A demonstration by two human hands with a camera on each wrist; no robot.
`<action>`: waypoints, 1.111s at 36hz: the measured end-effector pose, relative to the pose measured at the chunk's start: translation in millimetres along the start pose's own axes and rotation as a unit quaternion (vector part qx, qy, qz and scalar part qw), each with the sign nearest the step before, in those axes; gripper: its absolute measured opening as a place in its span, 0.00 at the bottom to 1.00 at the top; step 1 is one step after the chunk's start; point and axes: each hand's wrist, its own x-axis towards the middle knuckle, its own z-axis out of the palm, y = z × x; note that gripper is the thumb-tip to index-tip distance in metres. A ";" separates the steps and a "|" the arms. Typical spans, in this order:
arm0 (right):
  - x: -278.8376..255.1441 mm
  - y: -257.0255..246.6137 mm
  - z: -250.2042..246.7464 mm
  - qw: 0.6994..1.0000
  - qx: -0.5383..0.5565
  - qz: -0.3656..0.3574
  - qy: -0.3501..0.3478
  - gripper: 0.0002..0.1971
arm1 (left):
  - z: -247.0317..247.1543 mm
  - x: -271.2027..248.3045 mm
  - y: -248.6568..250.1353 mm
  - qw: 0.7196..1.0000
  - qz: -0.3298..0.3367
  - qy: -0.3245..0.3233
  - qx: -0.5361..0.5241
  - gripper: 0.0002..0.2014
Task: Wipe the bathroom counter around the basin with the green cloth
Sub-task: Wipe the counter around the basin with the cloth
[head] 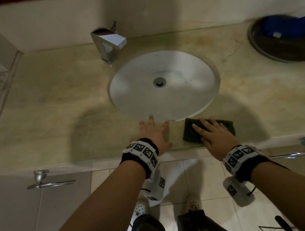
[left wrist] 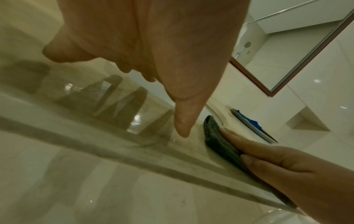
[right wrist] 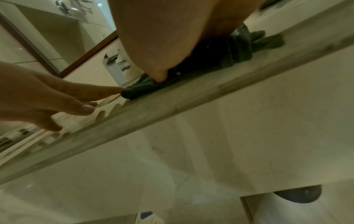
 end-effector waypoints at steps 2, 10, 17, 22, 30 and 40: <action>-0.4 16.8 -1.0 1.000 0.008 0.026 0.007 0.27 | 1.7 6.5 15.0 1.000 0.022 0.008 0.021 0.44; -5.6 82.9 -10.3 0.994 0.033 0.097 0.028 0.28 | 10.7 18.5 62.6 0.998 0.058 -0.002 0.027 0.40; -1.2 95.8 -14.4 0.992 0.027 0.119 0.026 0.28 | 7.3 4.8 84.9 0.999 0.034 -0.011 -0.023 0.36; -0.7 84.0 -14.4 0.992 0.023 0.121 0.034 0.29 | 5.7 6.8 84.4 0.999 0.028 -0.010 -0.031 0.38; 0.6 51.3 -7.0 0.997 0.018 0.062 0.033 0.28 | 8.2 29.7 80.5 0.999 0.031 -0.013 0.017 0.41; -0.6 43.5 -6.8 0.998 0.029 0.045 0.020 0.28 | 20.2 43.1 76.1 0.996 0.048 0.012 0.068 0.38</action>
